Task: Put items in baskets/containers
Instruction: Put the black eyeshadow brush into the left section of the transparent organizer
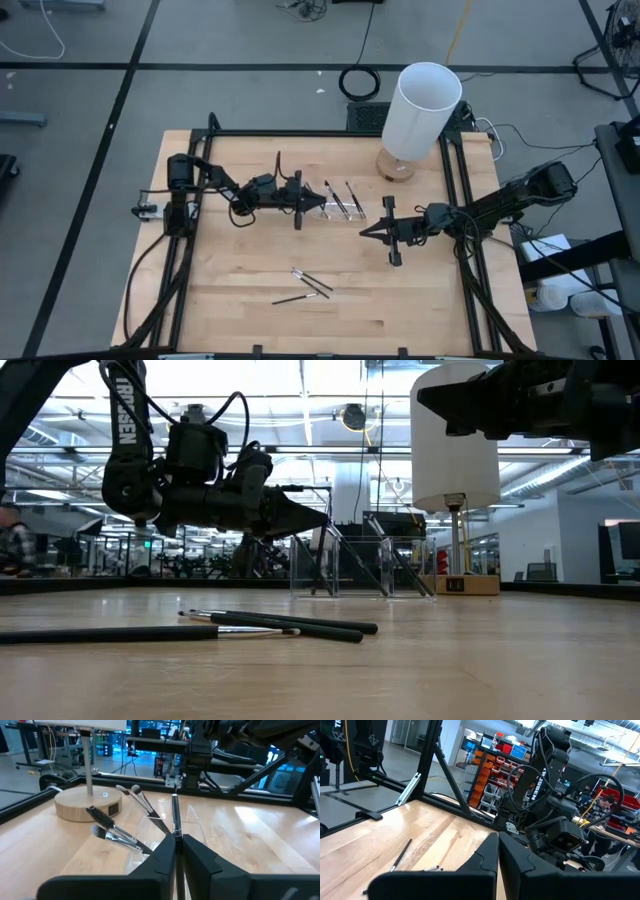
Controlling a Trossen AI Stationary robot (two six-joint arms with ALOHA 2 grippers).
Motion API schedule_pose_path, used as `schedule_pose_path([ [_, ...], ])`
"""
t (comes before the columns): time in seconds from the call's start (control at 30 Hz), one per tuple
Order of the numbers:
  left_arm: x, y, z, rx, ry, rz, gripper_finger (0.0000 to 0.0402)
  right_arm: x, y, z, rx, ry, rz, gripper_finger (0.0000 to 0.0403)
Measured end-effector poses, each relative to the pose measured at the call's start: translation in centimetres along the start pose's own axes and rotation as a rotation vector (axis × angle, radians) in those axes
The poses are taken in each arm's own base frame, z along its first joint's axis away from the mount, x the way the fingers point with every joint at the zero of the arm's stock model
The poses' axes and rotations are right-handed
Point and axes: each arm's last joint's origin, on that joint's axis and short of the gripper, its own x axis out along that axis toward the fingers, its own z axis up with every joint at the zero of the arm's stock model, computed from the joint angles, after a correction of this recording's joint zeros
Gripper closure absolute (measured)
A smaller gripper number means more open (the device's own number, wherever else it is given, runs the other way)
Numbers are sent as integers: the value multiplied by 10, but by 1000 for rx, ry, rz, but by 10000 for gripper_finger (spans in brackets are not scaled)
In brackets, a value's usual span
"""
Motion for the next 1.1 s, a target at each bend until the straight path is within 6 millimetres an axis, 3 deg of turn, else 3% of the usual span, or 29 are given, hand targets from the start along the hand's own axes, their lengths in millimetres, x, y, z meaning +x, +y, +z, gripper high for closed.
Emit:
schedule_pose_path([
  [0.23, 0, 1, 0, -19, 0, 25, 365, 0, 0, 0, 6, -1, 0, 403],
  [0.4, -2, 0, 6, -13, -10, 24, 339, 0, 0, 0, 6, -3, -1, 403],
  [0.63, -4, -2, 29, 32, -84, 18, 276, 0, 1, -3, 1, 27, 9, 403],
  [0.77, -11, -8, 57, 84, -174, -52, 253, 0, 0, -1, 0, 14, 5, 403],
  [0.87, -20, -21, 85, 85, -242, -206, 249, 0, 1, -1, 3, 14, 5, 403],
  [0.97, -32, -46, 107, 67, -212, -393, 261, 0, 0, -1, 5, 14, 5, 403],
  [1.1, -48, -90, 114, 40, -35, -493, 300, 0, 0, 1, 7, -7, 4, 403],
])
